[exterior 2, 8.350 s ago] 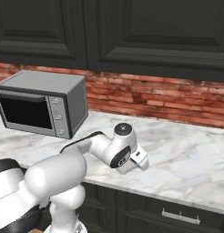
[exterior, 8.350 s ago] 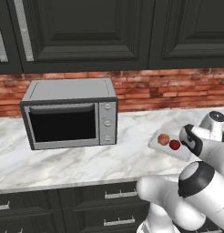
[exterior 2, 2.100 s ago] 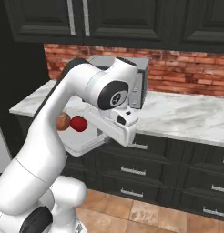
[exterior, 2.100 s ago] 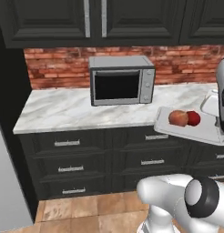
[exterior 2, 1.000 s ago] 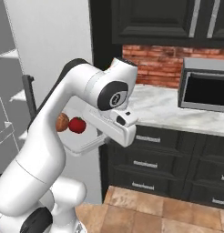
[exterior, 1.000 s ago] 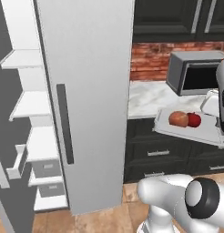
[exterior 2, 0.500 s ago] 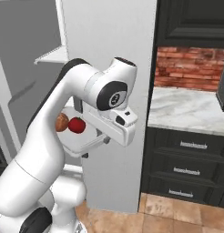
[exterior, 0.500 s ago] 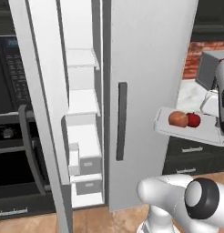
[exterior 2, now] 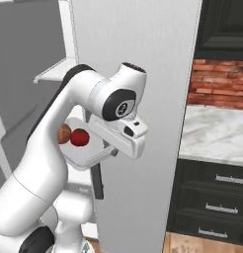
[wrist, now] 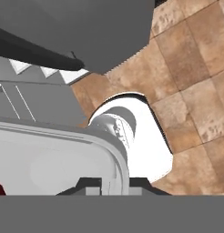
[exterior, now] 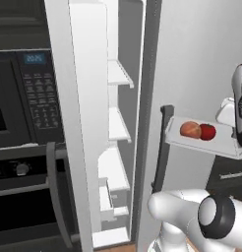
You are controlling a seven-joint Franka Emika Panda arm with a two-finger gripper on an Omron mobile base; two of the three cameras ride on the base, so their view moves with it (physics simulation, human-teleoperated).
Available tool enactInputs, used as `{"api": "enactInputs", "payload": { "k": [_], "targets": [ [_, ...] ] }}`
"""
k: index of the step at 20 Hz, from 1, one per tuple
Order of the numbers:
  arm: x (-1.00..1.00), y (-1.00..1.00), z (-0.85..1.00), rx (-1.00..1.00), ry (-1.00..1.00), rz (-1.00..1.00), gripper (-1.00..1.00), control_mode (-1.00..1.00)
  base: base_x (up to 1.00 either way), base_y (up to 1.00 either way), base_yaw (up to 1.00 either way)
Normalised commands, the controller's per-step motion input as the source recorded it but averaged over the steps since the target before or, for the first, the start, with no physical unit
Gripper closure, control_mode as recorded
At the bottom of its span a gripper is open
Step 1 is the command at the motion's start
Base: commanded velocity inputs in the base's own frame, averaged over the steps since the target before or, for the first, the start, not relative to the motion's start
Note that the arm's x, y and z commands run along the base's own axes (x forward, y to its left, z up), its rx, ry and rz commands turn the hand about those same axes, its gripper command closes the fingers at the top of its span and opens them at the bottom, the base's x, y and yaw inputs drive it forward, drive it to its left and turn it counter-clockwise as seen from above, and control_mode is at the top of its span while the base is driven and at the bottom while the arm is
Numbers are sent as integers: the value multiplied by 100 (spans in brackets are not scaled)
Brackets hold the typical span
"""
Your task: Take the tomato and onion out of the freezer and place them in the tupperware container on the counter. Then put the tupperware containing the vegetables back in the freezer.
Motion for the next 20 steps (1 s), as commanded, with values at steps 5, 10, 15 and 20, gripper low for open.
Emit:
{"api": "enactInputs", "payload": {
  "k": [5,10,15,20],
  "targets": [
    [0,0,0,0,0,0,100,100,31,48,-7],
    [-16,20,35,-1,-14,-12,100,-100,0,0,0],
    [0,29,28,0,-12,-25,100,-100,0,0,0],
    [0,59,19,0,-11,-27,100,-100,0,0,0]
  ]
}}
